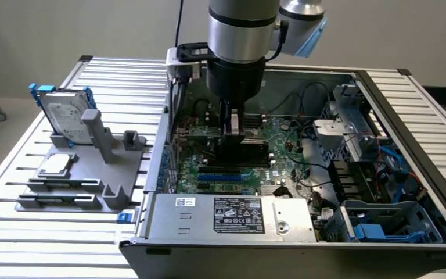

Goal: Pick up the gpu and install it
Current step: 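Insert the gpu into the slot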

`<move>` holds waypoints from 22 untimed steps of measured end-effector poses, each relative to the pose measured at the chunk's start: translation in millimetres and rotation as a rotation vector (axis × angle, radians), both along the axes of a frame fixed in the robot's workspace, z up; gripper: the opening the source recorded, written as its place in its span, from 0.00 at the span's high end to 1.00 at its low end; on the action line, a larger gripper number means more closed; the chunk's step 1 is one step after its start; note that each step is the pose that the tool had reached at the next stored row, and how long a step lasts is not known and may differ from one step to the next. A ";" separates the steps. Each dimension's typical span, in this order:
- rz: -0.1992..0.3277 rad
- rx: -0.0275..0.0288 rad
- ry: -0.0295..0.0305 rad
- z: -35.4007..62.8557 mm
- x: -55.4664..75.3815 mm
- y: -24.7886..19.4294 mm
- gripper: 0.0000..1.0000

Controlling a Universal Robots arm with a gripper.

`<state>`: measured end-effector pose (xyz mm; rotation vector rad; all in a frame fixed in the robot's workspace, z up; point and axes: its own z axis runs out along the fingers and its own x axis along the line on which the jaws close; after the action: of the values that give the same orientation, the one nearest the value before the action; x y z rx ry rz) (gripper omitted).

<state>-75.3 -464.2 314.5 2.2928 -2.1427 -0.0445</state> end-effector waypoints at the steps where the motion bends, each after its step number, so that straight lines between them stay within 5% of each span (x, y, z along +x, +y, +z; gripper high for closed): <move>1: 0.000 0.0001 -0.0004 -1.8 -0.5 -0.7 0.74; 22: -0.021 0.0013 -0.0031 -40.0 -4.7 -2.7 0.74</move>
<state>-80.0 -466.9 274.6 2.2731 -2.1685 -0.0425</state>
